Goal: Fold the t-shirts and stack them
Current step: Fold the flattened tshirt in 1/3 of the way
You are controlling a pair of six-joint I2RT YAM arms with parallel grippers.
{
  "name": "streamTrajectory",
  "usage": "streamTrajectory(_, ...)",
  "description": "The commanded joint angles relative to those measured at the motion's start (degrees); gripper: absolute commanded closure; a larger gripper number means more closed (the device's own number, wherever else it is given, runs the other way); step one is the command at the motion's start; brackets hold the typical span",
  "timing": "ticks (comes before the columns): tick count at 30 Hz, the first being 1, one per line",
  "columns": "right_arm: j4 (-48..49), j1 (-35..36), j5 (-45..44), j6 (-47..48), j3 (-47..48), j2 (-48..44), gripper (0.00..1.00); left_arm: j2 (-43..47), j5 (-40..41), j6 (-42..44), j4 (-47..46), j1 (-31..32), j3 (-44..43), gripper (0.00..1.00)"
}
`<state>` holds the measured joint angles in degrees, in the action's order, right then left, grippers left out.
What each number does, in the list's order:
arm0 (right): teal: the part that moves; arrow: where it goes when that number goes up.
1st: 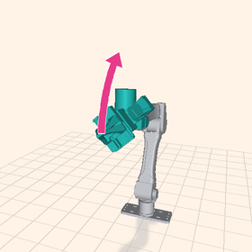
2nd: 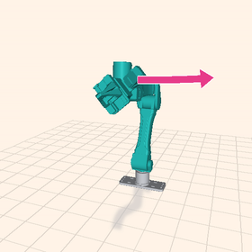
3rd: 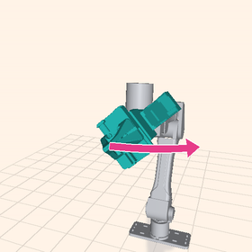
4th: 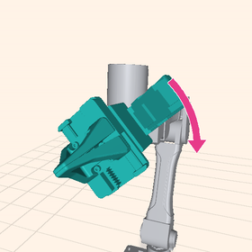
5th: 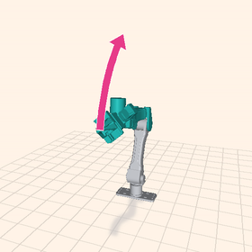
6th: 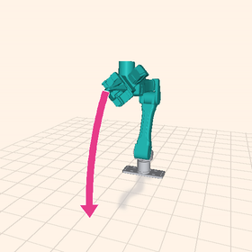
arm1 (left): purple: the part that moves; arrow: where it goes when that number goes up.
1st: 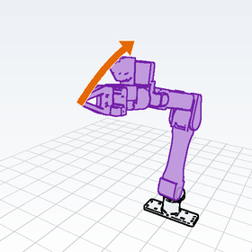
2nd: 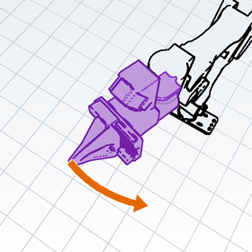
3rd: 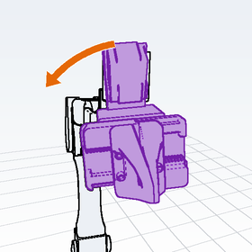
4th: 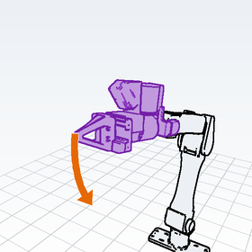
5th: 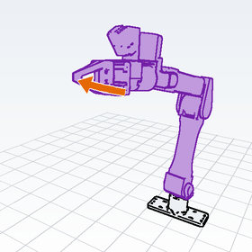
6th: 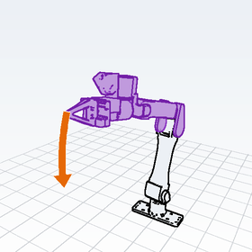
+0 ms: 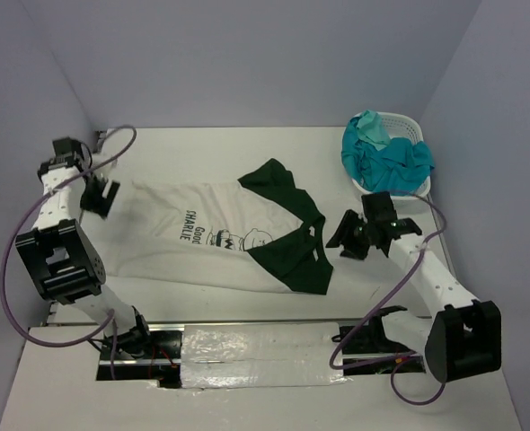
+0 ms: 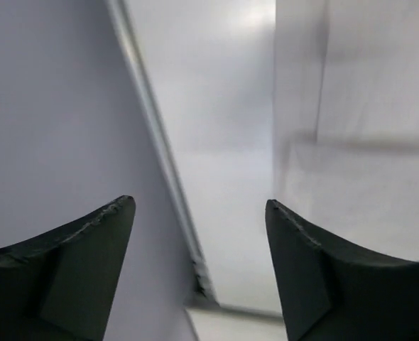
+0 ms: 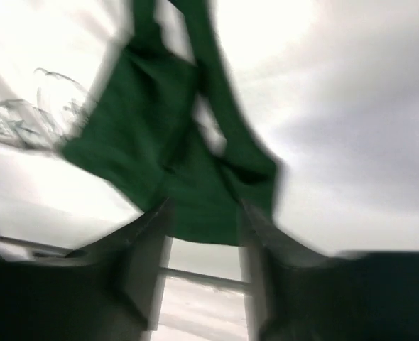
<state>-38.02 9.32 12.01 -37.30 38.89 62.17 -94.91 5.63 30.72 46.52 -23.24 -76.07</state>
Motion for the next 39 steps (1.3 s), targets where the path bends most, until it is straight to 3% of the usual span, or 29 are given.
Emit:
streamTrajectory(1,3.9,-0.8,2.6,7.1,9.6,7.1,0.57,3.7,-2.6,-0.1,0.2,11.7,-12.8,0.16)
streamTrajectory(2,3.9,-0.9,3.3,8.3,11.7,9.5,0.7,4.4,-1.9,3.7,0.1,22.3,-14.6,0.37)
streamTrajectory(3,4.0,-0.9,3.3,9.3,15.1,11.7,0.83,5.8,-2.1,6.0,0.1,28.4,-14.7,0.47)
streamTrajectory(4,4.6,-1.3,3.9,10.2,16.4,13.7,0.83,6.7,-3.3,8.1,0.0,34.0,-14.4,0.57)
streamTrajectory(5,5.0,-1.7,4.9,11.9,17.5,17.2,0.76,7.7,-4.9,12.1,-0.4,43.8,-11.6,0.67)
streamTrajectory(7,6.5,-2.3,8.5,13.5,19.9,20.6,0.69,11.1,-11.4,16.3,-2.2,52.5,-7.2,0.64)
streamTrajectory(8,7.3,-2.3,9.8,15.3,20.3,23.1,0.64,12.3,-14.3,19.8,-3.4,58.8,-1.5,0.57)
streamTrajectory(11,9.0,-2.3,11.7,17.1,21.1,28.0,0.63,18.1,-28.0,26.4,-13.7,66.0,10.9,0.54)
streamTrajectory(13,10.7,-2.3,13.1,17.4,20.9,29.8,0.62,19.7,-35.0,28.3,-21.2,67.8,16.3,0.52)
streamTrajectory(14,11.1,-2.3,14.6,17.7,20.8,30.5,0.61,19.2,-38.3,27.1,-29.9,69.7,19.9,0.5)
streamTrajectory(16,12.5,-2.3,15.9,18.0,20.5,32.3,0.57,13.3,-39.4,26.8,-34.4,71.2,20.2,0.5)
streamTrajectory(22,14.8,-2.3,16.6,18.2,20.4,36.1,0.54,-5.4,-39.6,24.1,-37.9,73.3,8.1,0.5)
streamTrajectory(27,14.5,-2.4,14.7,18.9,20.1,37.8,0.54,-12.6,-36.9,28.2,-34.1,75.8,4.5,0.52)
streamTrajectory(35,13.9,-2.1,14.4,20.6,18.1,37.1,0.56,-12.1,-37.1,37.4,-27.4,75.7,6.6,0.5)
streamTrajectory(39,13.7,-2.1,15.1,21.3,17.7,37.2,0.56,-10.3,-39.9,44.9,-19.5,75.5,5.8,0.44)
